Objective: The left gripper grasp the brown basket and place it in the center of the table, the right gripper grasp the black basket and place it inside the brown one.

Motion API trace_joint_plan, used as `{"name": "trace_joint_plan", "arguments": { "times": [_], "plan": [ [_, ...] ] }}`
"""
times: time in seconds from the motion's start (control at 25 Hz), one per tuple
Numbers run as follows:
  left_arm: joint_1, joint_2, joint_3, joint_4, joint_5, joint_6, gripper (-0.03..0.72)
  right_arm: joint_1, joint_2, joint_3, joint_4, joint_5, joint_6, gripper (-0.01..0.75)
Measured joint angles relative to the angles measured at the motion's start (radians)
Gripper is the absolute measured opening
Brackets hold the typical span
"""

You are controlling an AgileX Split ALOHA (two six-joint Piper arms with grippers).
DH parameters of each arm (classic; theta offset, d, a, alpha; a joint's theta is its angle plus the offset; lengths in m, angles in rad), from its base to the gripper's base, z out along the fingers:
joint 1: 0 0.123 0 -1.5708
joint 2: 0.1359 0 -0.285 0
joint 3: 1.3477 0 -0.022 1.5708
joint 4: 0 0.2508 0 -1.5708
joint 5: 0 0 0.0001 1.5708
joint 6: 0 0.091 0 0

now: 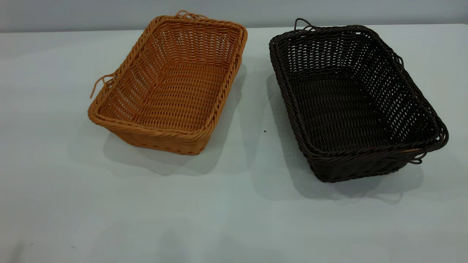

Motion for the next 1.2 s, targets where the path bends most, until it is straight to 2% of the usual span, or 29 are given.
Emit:
{"name": "trace_joint_plan", "arguments": {
  "times": [0.12,0.4,0.52,0.84,1.2],
  "plan": [
    [0.000,0.200,-0.036,-0.097,-0.121,0.106,0.572,0.000,0.000,0.000,-0.002,0.000,0.000,0.561],
    [0.000,0.588,-0.203,-0.244,-0.232,0.335,0.572,0.000,0.000,0.000,-0.003,0.000,0.001,0.561],
    [-0.003,0.722,-0.266,-0.266,-0.258,0.357,0.572,0.000,0.000,0.000,-0.003,0.000,0.001,0.561],
    [-0.099,1.085,-0.424,-0.265,-0.343,0.363,0.572,0.000,0.000,0.000,-0.005,0.000,0.019,0.561],
    [-0.151,1.416,-0.615,-0.258,-0.380,0.364,0.572,0.000,0.000,0.000,-0.006,0.000,0.027,0.561]
  ]
}}
